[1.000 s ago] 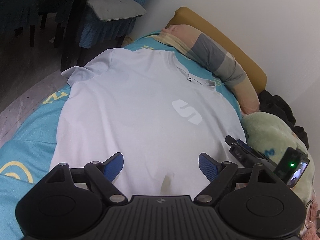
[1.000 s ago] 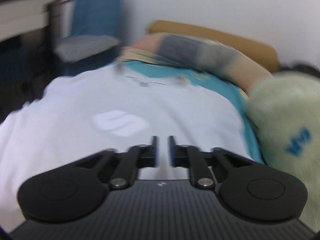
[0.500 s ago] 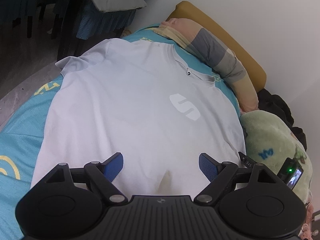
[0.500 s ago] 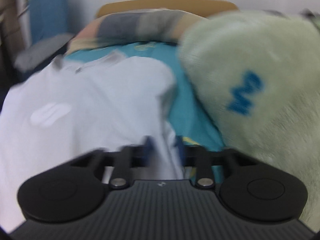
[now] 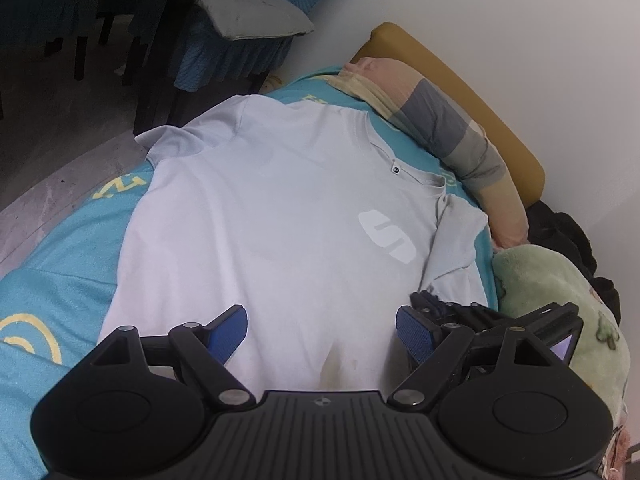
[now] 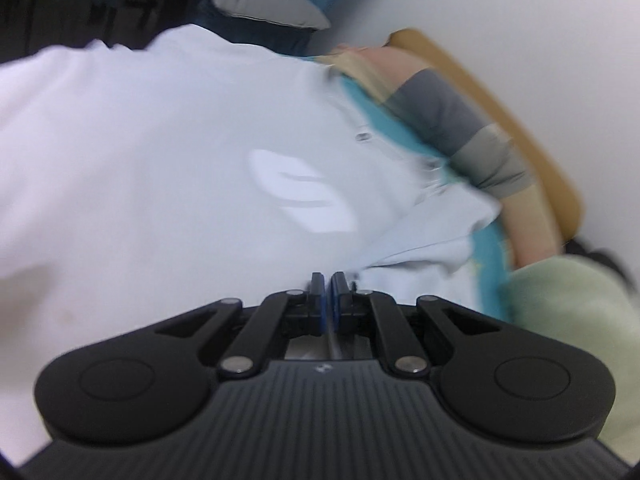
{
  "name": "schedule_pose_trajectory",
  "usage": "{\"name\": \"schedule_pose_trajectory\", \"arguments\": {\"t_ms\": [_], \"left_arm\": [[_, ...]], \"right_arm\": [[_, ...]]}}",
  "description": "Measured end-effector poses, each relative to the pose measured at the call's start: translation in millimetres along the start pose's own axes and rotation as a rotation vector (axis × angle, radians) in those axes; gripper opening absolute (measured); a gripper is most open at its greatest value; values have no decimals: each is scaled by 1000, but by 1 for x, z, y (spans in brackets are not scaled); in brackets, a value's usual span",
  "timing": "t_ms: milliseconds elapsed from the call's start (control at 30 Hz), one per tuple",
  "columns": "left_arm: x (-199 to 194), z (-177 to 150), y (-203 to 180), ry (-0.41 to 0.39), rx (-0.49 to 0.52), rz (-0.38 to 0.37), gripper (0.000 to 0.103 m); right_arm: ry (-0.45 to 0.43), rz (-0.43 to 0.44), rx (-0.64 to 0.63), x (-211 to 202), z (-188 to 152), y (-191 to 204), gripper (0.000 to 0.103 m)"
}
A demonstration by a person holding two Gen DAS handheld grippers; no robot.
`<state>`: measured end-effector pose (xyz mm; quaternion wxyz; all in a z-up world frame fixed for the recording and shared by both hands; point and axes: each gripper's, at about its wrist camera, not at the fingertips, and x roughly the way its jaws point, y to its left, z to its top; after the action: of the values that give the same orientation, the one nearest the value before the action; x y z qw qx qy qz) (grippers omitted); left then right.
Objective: Fold clothes
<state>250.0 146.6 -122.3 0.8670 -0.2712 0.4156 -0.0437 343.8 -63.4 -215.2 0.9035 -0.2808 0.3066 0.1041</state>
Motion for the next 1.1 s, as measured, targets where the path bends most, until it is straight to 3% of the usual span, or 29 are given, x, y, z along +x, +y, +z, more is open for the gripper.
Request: {"name": "schedule_pose_trajectory", "arguments": {"t_ms": [67, 133, 167, 200, 267, 300, 367, 500, 633, 733, 767, 800, 867, 967, 1100], "left_arm": [[1, -1, 0, 5, 3, -1, 83], [2, -1, -2, 10, 10, -7, 83], [3, -2, -2, 12, 12, -9, 83], [4, -2, -3, 17, 13, -11, 83], [6, -3, -3, 28, 11, -17, 83], [7, -3, -4, 34, 9, -20, 83], [8, -5, -4, 41, 4, -27, 83], [8, -7, -3, 39, -3, -31, 83], [12, -8, -3, 29, -6, -21, 83], [15, -8, -3, 27, -1, -12, 83], [16, -8, -4, 27, 2, -10, 83], [17, -9, -5, 28, 6, -8, 83], [18, -9, -6, 29, 12, -4, 83], [20, -10, -8, 30, 22, 3, 83], [22, -10, -10, 27, 36, 14, 83]], "right_arm": [[-29, 87, 117, -6, -4, -13, 7], [-37, 236, 307, -12, -9, -40, 9], [-33, 286, 396, -16, -13, -53, 16], [-33, 322, 483, -22, -20, -65, 38], [-89, 372, 654, -40, -39, -91, 65], [-130, 376, 735, -48, -50, -104, 71], [-197, 348, 889, -59, -70, -130, 71], [-122, 162, 1128, -39, -110, -171, 73], [-63, 195, 1243, -2, -140, -179, 71], [-97, 164, 1168, 13, -129, -177, 68], [-93, 155, 1132, 17, -122, -176, 57], [-75, 150, 1086, 22, -113, -176, 33], [-43, 146, 1005, 28, -96, -176, 8], [-107, 129, 928, 10, -73, -187, 7], [-194, -6, 889, -16, -45, -236, 7]]}}
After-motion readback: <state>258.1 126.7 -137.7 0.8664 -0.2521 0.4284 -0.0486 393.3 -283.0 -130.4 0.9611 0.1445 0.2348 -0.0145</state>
